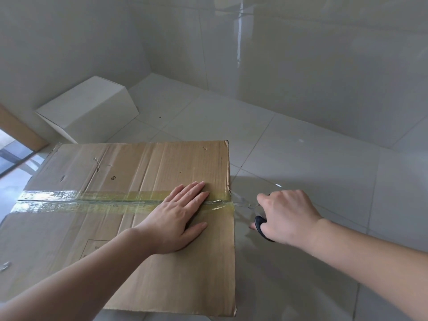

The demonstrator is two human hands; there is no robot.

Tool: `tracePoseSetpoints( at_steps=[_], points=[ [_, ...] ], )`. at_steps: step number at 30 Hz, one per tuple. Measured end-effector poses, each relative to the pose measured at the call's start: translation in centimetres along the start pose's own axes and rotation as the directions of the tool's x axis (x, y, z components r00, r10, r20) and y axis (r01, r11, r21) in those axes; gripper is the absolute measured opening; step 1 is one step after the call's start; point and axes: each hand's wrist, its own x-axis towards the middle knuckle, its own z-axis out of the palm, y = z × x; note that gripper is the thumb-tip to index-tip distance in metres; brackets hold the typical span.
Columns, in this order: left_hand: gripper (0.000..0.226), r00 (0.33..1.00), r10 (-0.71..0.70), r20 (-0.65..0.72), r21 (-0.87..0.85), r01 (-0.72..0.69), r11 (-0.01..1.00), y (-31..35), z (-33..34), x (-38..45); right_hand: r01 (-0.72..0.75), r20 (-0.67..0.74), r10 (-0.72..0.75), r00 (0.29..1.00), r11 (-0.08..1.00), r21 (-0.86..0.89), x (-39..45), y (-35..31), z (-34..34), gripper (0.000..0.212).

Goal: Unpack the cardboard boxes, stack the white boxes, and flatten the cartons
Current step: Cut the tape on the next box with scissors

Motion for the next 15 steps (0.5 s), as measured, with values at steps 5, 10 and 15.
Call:
tracePoseSetpoints(
  at_steps=[5, 10, 15],
  points=[
    [0.074, 1.000, -0.005, 0.004, 0.001, 0.005, 1.000, -0.2, 0.0, -0.1, 0.011, 0.078, -0.013, 0.997, 1.000, 0.027, 0.9, 0.7, 0.2, 0.029],
    [0.074, 1.000, -0.010, 0.009, -0.001, 0.010, 1.000, -0.4, 0.1, 0.1, 0.086, 0.109, -0.084, 0.990, 0.996, -0.009, 1.7, 1.8, -0.3, 0.016],
    [0.074, 1.000, -0.006, 0.013, -0.013, 0.006, 1.000, -0.3, -0.1, 0.4, 0.090, 0.022, -0.088, 0.996, 0.992, -0.091, 1.9, 2.3, -0.5, 0.032]
  ],
)
